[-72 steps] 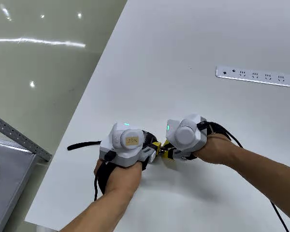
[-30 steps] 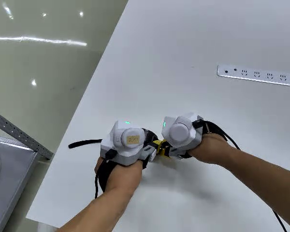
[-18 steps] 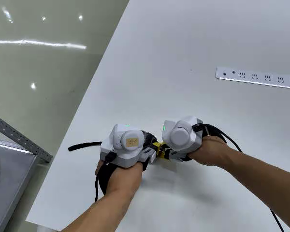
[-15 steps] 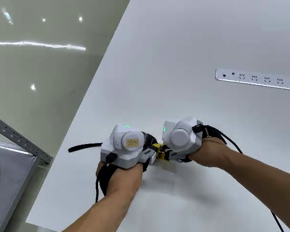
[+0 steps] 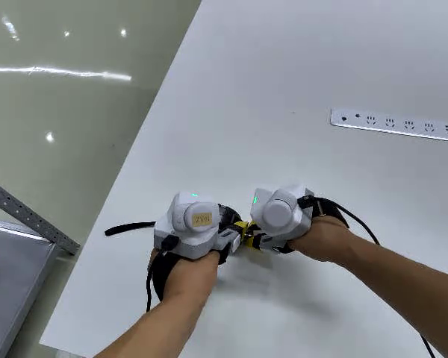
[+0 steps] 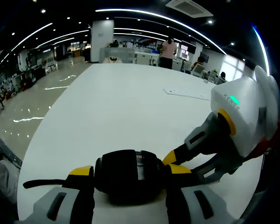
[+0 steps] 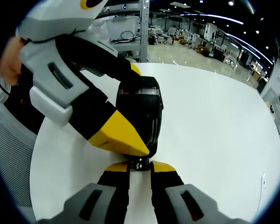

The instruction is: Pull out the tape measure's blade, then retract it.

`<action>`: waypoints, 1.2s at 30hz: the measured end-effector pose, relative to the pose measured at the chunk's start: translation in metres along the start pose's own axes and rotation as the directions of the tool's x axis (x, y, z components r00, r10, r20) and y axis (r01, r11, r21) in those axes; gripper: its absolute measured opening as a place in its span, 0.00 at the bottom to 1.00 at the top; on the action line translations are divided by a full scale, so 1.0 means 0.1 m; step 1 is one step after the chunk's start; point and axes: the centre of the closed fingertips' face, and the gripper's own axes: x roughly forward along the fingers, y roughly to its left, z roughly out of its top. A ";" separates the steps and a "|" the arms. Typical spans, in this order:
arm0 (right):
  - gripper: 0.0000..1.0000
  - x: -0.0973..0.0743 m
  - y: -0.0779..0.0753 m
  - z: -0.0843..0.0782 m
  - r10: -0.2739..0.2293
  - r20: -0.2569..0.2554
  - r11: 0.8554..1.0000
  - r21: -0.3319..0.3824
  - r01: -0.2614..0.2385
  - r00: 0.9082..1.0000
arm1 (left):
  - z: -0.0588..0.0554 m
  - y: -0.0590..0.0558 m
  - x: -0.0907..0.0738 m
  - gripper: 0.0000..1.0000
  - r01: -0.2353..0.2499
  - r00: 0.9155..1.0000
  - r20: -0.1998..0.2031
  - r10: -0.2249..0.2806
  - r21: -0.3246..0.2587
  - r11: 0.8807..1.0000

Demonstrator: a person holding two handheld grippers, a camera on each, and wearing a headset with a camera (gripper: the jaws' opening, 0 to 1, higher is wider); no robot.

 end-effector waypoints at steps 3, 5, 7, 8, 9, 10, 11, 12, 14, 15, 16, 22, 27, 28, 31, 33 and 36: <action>0.19 -0.01 -0.02 -0.01 -0.007 0.014 0.999 0.034 0.007 1.000 | -0.02 -0.01 0.00 0.59 0.002 1.000 -0.002 -0.001 0.025 1.000; 0.22 0.00 0.00 0.00 -0.003 0.023 0.999 0.046 0.002 1.000 | -0.02 0.00 0.00 0.60 0.004 1.000 0.001 -0.004 0.025 1.000; 0.23 0.00 0.01 -0.01 -0.009 0.026 0.999 0.043 0.008 1.000 | -0.03 0.00 0.00 0.60 0.010 1.000 -0.001 -0.010 0.030 1.000; 0.23 -0.01 0.01 0.00 -0.011 0.027 0.999 0.046 0.010 1.000 | -0.02 0.00 0.00 0.60 0.012 1.000 0.000 -0.012 0.034 0.999; 0.23 -0.01 0.01 0.00 -0.013 0.029 0.999 0.050 0.012 1.000 | -0.02 0.00 0.00 0.60 0.013 1.000 0.000 -0.013 0.034 0.999; 0.23 -0.01 0.00 0.00 -0.019 0.030 0.999 0.052 0.017 0.999 | -0.02 -0.01 0.00 0.60 0.016 1.000 0.001 -0.016 0.032 0.999; 0.23 -0.01 0.00 0.00 -0.022 0.031 0.998 0.055 0.020 0.999 | -0.02 -0.01 0.00 0.61 0.019 1.000 0.001 -0.019 0.033 0.999; 0.22 -0.01 0.00 -0.01 -0.030 0.032 0.998 0.060 0.028 0.999 | -0.03 -0.03 0.00 0.62 0.023 1.000 -0.001 -0.023 0.043 0.999; 0.23 -0.02 -0.01 -0.02 -0.041 0.033 0.997 0.065 0.039 0.999 | -0.04 -0.05 -0.01 0.64 0.029 1.000 -0.003 -0.029 0.048 0.998; 0.23 -0.02 -0.02 -0.02 -0.046 0.033 0.997 0.068 0.044 0.998 | -0.04 -0.06 -0.01 0.65 0.030 1.000 -0.004 -0.030 0.054 0.998; 0.23 -0.02 -0.02 -0.03 -0.047 0.033 0.997 0.070 0.044 0.998 | -0.04 -0.06 -0.01 0.66 0.031 1.000 -0.004 -0.031 0.064 0.997; 0.25 -0.05 -0.02 -0.04 -0.059 0.036 0.995 0.087 0.056 0.998 | -0.05 -0.07 -0.01 0.68 0.032 0.999 -0.006 -0.032 0.076 0.997; 0.26 -0.06 -0.03 -0.04 -0.064 0.039 0.993 0.099 0.060 0.997 | -0.05 -0.07 -0.02 0.68 0.034 0.999 -0.006 -0.033 0.077 0.996; 0.26 -0.07 -0.03 -0.04 -0.070 0.043 0.992 0.106 0.065 0.997 | -0.05 -0.07 -0.03 0.68 0.034 0.999 -0.006 -0.034 0.080 0.996; 0.27 -0.11 -0.03 -0.03 -0.087 0.052 0.989 0.127 0.080 0.995 | -0.04 -0.07 -0.06 0.69 0.034 0.999 -0.004 -0.034 0.088 0.996; 0.29 -0.16 0.01 0.02 -0.101 0.064 0.985 0.150 0.090 0.993 | -0.06 0.00 -0.13 0.70 0.024 1.000 -0.018 -0.023 0.095 0.995; 0.30 -0.19 0.04 0.03 -0.107 0.061 0.983 0.159 0.097 0.992 | -0.08 0.02 -0.17 0.72 0.025 1.000 -0.021 -0.023 0.097 0.995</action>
